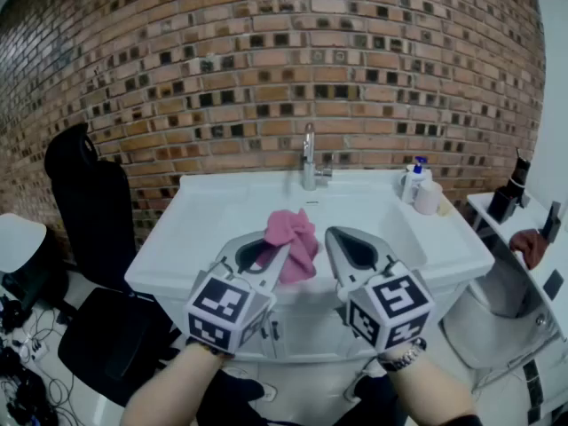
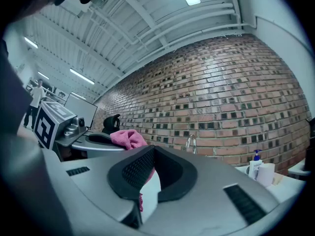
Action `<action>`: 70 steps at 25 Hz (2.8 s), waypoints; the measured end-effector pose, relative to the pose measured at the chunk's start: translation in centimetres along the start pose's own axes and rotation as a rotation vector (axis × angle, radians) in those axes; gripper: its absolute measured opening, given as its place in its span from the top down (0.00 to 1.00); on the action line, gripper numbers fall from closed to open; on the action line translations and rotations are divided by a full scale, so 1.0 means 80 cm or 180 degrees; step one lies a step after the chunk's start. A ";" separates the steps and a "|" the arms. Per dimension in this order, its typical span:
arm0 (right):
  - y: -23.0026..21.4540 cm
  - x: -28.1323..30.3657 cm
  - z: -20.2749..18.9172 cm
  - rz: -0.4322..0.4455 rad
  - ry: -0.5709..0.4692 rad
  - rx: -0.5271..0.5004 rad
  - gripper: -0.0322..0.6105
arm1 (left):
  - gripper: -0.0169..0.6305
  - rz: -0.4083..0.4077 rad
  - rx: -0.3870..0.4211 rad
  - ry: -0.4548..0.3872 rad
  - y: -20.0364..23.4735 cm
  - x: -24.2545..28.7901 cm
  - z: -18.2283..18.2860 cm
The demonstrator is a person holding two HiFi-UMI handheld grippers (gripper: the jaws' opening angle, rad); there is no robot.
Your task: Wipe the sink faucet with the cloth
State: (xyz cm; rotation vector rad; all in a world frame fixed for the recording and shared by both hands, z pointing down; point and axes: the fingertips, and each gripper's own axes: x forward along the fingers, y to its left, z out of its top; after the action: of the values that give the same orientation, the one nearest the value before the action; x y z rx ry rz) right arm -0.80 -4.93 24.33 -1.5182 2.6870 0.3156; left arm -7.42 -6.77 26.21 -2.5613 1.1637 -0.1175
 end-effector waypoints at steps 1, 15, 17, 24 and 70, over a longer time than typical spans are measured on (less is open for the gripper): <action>-0.005 0.007 -0.003 0.0010 0.0013 0.0003 0.93 | 0.87 0.0015 -0.0038 0.0004 0.004 0.007 0.000; -0.093 0.076 -0.017 -0.0055 0.0065 0.0053 0.93 | 0.87 0.0095 -0.0061 -0.0022 0.081 0.115 0.003; -0.102 0.086 -0.019 -0.0059 0.0075 0.0049 0.93 | 0.87 0.0106 -0.0049 -0.0030 0.091 0.128 0.005; -0.122 0.117 -0.031 -0.0028 0.0137 0.0043 0.93 | 0.87 0.0125 0.0012 -0.0062 0.115 0.167 0.012; -0.260 0.284 -0.019 0.0035 -0.0020 0.0260 0.93 | 0.87 0.0136 0.0272 0.0049 0.248 0.383 0.045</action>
State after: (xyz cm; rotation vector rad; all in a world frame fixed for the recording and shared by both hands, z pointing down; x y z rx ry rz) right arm 5.16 -34.78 19.54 -1.4784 2.6687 0.2081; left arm -0.61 -40.85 14.60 -2.4640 1.1922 -0.1735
